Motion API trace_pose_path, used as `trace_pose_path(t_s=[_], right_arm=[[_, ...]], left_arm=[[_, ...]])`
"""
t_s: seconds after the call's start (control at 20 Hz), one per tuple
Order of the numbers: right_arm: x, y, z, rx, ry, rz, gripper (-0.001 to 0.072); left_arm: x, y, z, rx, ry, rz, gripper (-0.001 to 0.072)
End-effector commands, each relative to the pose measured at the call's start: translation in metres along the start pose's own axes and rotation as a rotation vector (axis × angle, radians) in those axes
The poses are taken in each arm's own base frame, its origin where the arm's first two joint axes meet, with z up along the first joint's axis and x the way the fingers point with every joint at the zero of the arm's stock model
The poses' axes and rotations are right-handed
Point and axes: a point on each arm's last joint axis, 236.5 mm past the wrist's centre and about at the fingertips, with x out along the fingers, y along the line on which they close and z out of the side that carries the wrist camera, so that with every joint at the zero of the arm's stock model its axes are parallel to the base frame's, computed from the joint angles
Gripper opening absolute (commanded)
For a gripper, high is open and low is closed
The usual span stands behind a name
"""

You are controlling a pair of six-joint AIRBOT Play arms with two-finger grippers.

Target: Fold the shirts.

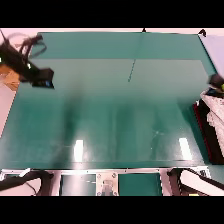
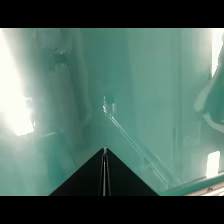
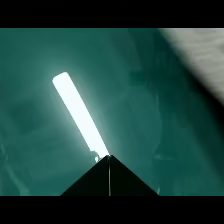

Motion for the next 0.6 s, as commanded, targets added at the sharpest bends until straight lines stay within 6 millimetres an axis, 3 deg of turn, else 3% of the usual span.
trace_pose_path(t_s=[0.0, 0.1, 0.25, 0.55], right_arm=[[0.043, 0.064, -0.077, -0.221, 0.044, 0.088, 0.0014], [0.065, 0.076, -0.111, -0.279, 0.073, 0.101, 0.0013], [0.078, 0.092, -0.137, -0.364, 0.112, 0.113, 0.0014], [0.078, 0.104, -0.149, -0.411, 0.129, 0.128, 0.0014]], left_arm=[[0.034, -0.010, -0.065, -0.003, 0.013, -0.007, 0.0020], [0.048, -0.006, -0.090, -0.017, 0.020, -0.001, 0.0020], [0.055, -0.003, -0.103, -0.024, 0.044, 0.004, 0.0020], [0.055, -0.004, -0.099, -0.025, 0.030, 0.001, 0.0021]])
